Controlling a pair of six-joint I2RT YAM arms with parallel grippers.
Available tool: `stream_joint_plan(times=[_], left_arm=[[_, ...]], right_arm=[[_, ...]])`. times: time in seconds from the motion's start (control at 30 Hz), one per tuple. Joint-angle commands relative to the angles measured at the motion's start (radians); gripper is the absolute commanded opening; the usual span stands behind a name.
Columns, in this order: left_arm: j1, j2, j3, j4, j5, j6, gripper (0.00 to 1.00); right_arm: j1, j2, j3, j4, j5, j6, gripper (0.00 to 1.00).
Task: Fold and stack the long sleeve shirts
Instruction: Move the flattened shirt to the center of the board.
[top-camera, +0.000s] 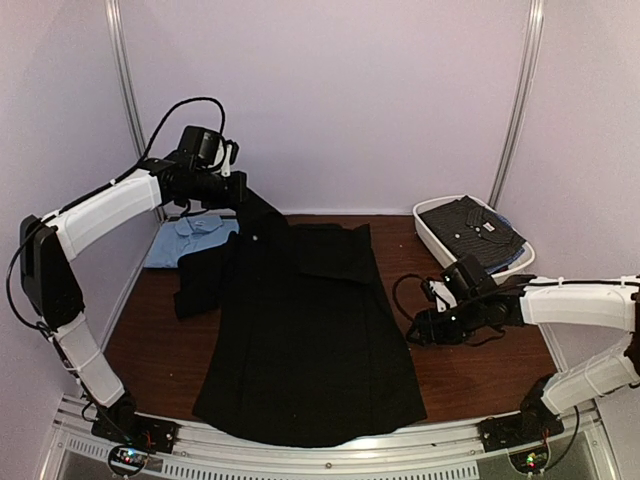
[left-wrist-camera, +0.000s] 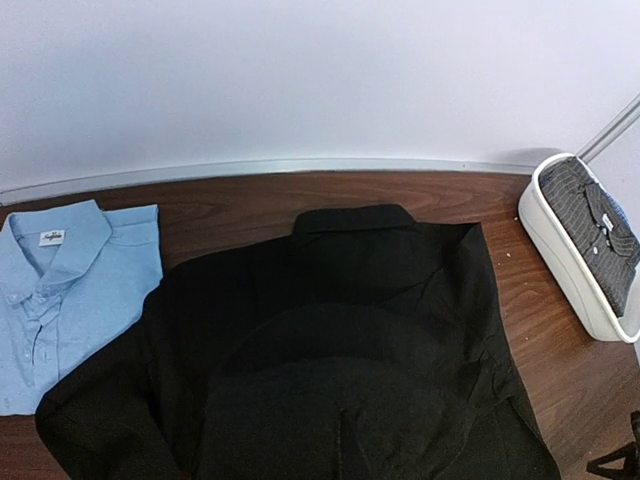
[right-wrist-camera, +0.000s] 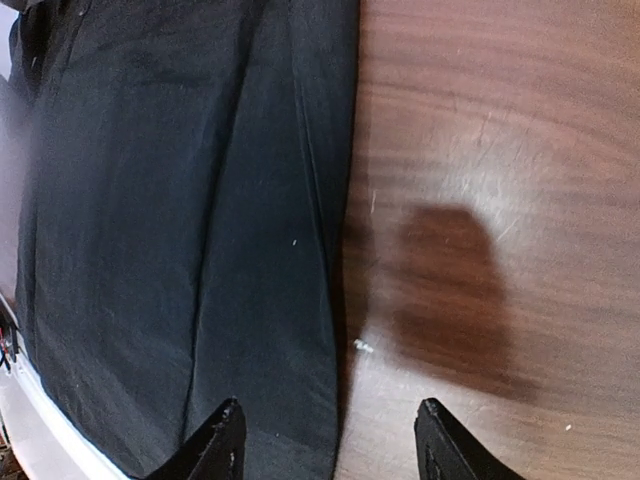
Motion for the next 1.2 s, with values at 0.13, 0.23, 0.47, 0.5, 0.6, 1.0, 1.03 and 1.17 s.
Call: stream_joint_plan(times=[0.13,0.23,0.47,0.5,0.6,1.0,1.03,1.17], left_arm=[[0.011,-0.004,-0.024,0.026,-0.013,0.004,0.00],[0.011,0.003,-0.028,0.042,0.001,-0.001,0.00],[0.011,0.011,-0.024,0.049,0.039,-0.004,0.00],[0.011,0.010,-0.023,0.046,0.037,-0.003,0.00],[0.011,0.005,-0.022,0.042,0.035,-0.001,0.00],[0.012,0.051,0.016,0.072,0.096,-0.026,0.00],[0.011,0.063,0.025,0.079,0.102,-0.028,0.00],[0.012,0.112,0.065,0.103,0.115,-0.036,0.00]], right_arm=[[0.105,-0.063,-0.096,-0.038,-0.055,0.114,0.58],[0.108,-0.065,-0.122,-0.005,-0.042,0.137,0.56],[0.107,0.025,-0.115,0.141,-0.040,0.154,0.54],[0.107,0.035,-0.110,0.152,-0.029,0.156,0.54],[0.105,0.074,-0.098,0.201,-0.013,0.164,0.51],[0.048,0.149,-0.041,0.212,0.038,0.140,0.00],[0.031,0.148,-0.034,0.191,0.047,0.129,0.00],[-0.035,0.136,-0.018,0.151,0.060,0.089,0.00]])
